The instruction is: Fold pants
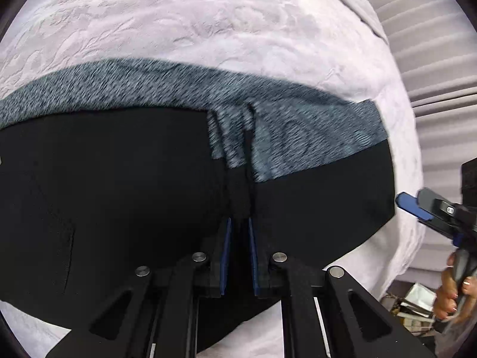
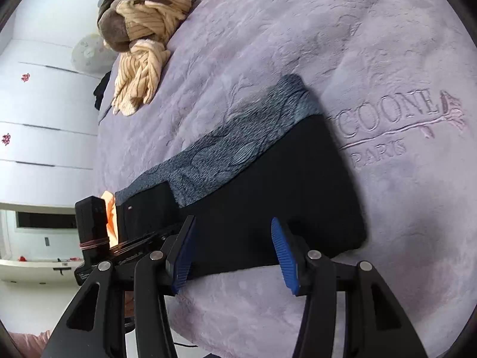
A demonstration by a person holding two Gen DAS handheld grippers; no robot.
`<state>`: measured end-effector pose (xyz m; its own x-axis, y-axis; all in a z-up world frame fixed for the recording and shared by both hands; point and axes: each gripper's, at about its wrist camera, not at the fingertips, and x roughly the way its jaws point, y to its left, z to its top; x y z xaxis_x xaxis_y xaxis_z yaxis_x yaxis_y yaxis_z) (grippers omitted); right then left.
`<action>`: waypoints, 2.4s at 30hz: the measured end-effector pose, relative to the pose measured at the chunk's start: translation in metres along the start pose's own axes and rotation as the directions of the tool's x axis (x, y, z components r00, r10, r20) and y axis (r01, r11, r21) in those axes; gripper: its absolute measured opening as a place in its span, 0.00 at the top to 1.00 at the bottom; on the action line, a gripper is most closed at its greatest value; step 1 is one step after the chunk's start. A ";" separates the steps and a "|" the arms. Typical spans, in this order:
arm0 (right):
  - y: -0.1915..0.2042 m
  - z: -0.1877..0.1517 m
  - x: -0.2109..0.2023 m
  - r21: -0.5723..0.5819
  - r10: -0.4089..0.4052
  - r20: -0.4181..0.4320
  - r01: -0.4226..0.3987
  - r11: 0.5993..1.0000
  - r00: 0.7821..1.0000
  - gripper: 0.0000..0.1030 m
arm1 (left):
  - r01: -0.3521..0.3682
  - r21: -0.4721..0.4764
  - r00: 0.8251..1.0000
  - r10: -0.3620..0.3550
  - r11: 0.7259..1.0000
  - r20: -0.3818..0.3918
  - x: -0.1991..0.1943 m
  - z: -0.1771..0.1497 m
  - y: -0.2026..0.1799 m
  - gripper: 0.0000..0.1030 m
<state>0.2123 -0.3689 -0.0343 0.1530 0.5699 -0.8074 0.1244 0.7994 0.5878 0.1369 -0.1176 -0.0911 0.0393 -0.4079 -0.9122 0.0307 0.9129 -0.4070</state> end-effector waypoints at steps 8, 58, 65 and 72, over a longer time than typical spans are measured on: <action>0.028 -0.034 0.052 0.073 0.090 -0.120 -0.082 0.994 0.989 0.39 | -0.117 0.010 0.992 0.116 0.993 0.047 -0.018 -0.012 -0.009 0.87; 0.209 -0.111 0.145 -0.448 -0.373 -0.240 0.238 0.862 0.897 0.20 | -0.296 -0.342 0.930 0.350 0.892 0.108 -0.139 -0.133 0.201 0.00; 0.218 -0.117 0.157 -0.491 -0.401 -0.266 0.235 0.839 0.876 0.20 | -0.264 -0.406 0.935 0.336 0.875 0.115 -0.141 -0.146 0.230 0.00; 0.223 -0.118 0.161 -0.508 -0.413 -0.271 0.235 0.829 0.870 0.20 | -0.217 -0.433 0.944 0.300 0.875 0.133 -0.142 -0.145 0.246 0.00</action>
<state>0.1486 -0.0766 -0.0397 -0.1838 0.2171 -0.9587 -0.3591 0.8931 0.2711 -0.0060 0.1668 -0.0686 0.1793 -0.1126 -0.9773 -0.4143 0.8924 -0.1788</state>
